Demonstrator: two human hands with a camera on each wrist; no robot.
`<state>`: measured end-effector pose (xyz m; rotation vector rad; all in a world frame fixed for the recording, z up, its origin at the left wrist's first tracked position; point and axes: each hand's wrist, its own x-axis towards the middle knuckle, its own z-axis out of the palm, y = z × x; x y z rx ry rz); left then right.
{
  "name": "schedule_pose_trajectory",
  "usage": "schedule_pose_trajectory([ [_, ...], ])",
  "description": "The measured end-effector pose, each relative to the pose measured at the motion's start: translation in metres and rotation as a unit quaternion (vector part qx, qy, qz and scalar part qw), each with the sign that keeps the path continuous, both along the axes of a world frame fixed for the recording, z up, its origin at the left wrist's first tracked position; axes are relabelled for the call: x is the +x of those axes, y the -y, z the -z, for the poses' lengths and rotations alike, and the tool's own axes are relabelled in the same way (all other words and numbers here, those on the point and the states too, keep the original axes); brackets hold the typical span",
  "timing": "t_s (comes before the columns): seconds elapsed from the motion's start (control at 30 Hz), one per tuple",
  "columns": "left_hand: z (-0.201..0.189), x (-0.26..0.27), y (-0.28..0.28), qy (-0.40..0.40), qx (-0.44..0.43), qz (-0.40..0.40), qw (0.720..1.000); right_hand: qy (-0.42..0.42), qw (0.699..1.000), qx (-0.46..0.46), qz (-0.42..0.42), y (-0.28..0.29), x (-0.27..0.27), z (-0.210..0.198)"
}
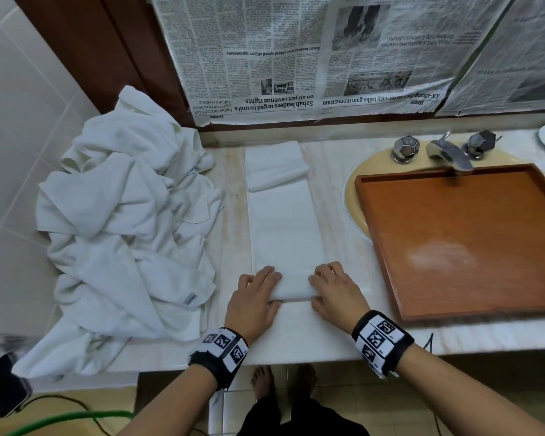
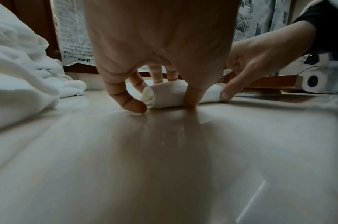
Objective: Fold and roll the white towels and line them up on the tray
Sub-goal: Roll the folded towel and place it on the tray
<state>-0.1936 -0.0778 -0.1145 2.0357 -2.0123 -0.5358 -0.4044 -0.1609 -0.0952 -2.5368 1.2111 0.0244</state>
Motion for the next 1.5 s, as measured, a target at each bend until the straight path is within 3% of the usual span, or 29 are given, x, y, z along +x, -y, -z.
schedule_pose_trajectory([
  [0.33, 0.002, 0.002, -0.002, 0.003, -0.002, -0.046, 0.999, 0.017, 0.997, 0.053, 0.046, 0.010, 0.007, 0.000],
  [0.43, -0.003, 0.001, -0.003, -0.018, 0.044, -0.071, 0.996, 0.037, 0.995, 0.074, 0.060, 0.013, 0.004, 0.003],
  [0.67, -0.014, 0.011, 0.004, -0.081, 0.064, -0.097, 0.990, 0.090, 0.986, 0.139, 0.018, 0.028, -0.006, 0.001],
  [0.83, -0.004, 0.017, 0.016, -0.126, 0.052, -0.140, 0.981, 0.159, 0.957, 0.203, 0.131, 0.034, 0.001, -0.003],
  [0.97, -0.005, 0.016, 0.023, -0.158, 0.049, -0.176, 0.970, 0.093, 0.977, 0.130, 0.139, 0.028, 0.008, 0.003],
  [1.07, -0.008, 0.008, 0.023, -0.092, -0.002, -0.168, 0.982, 0.063, 0.980, 0.114, 0.150, 0.028, 0.013, 0.001],
  [1.17, -0.009, -0.006, 0.020, -0.027, -0.046, -0.108, 0.993, 0.024, 0.982, 0.111, 0.153, 0.036, 0.021, 0.001],
  [1.3, -0.009, -0.009, 0.013, -0.009, -0.067, -0.082, 0.994, -0.002, 0.985, 0.091, 0.150, 0.039, 0.027, 0.002],
  [1.4, -0.008, -0.003, 0.012, 0.018, -0.045, -0.063, 0.997, 0.006, 0.993, 0.017, 0.116, 0.032, 0.027, 0.002],
  [1.5, -0.014, 0.001, 0.023, 0.016, 0.043, -0.064, 0.997, 0.002, 0.997, -0.054, 0.058, 0.023, 0.026, 0.003],
])
